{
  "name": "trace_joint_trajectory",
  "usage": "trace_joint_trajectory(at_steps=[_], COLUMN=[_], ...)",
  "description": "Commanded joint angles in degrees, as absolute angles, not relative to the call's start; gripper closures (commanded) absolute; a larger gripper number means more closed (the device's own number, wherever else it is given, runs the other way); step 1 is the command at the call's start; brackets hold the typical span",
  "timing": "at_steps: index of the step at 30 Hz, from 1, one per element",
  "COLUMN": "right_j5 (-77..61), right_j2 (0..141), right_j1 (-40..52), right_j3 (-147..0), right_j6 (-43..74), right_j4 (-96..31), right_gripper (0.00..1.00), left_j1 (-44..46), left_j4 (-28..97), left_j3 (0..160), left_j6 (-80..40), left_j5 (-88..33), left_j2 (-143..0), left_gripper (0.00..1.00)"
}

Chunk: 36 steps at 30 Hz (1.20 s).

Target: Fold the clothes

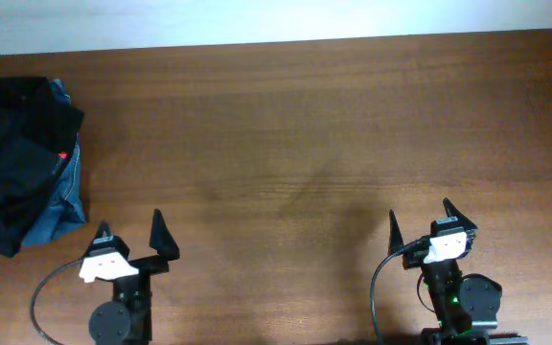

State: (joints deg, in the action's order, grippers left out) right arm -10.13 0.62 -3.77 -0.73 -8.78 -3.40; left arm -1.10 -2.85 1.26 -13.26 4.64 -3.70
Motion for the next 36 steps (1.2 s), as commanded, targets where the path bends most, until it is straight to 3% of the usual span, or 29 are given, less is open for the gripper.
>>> trace_joint_trajectory(at_steps=[1, 36], right_j5=[-9.8, -9.8], right_j2=[0.2, 0.2], right_j1=[-4.3, -4.3], right_j3=[-0.3, -0.3], right_j6=[-8.1, -8.1], right_j4=[-3.6, -3.6], right_gripper=[0.01, 0.01], left_j1=[-3.4, -3.9], left_j4=[1.1, 4.8], left_j3=[0.6, 0.6], left_j6=[-13.6, -9.9], left_j5=[2.9, 0.8], left_j2=[-0.5, -0.3], left_gripper=[0.01, 0.01])
